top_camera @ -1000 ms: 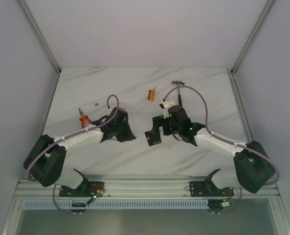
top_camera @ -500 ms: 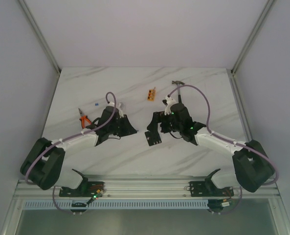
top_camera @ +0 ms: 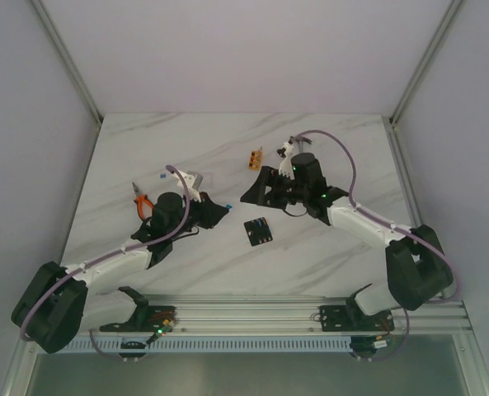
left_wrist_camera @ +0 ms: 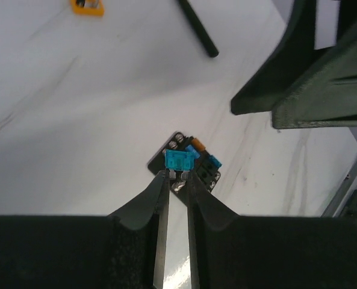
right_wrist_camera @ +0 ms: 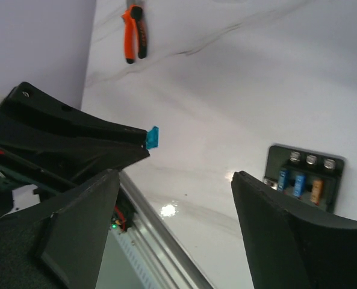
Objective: Snap on the fuse box
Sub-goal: Pick up the fuse from the center of the board.
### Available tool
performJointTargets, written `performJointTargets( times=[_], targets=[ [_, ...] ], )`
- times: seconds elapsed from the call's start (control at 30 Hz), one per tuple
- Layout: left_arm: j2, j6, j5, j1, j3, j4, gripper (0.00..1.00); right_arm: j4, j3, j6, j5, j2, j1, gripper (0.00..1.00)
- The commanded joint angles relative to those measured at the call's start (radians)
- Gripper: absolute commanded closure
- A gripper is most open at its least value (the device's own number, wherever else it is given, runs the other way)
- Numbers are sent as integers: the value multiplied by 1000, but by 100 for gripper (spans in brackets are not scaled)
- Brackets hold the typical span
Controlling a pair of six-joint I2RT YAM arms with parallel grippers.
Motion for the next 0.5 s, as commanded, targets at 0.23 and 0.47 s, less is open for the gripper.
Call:
performJointTargets(
  times=[0.23, 0.47],
  targets=[
    [-37, 79, 32, -35, -13, 200, 97, -41, 150, 89, -186, 136, -7, 29],
    [-56, 78, 41, -57, -12, 215, 97, -11, 175, 116, -246, 169, -10, 41]
  ],
)
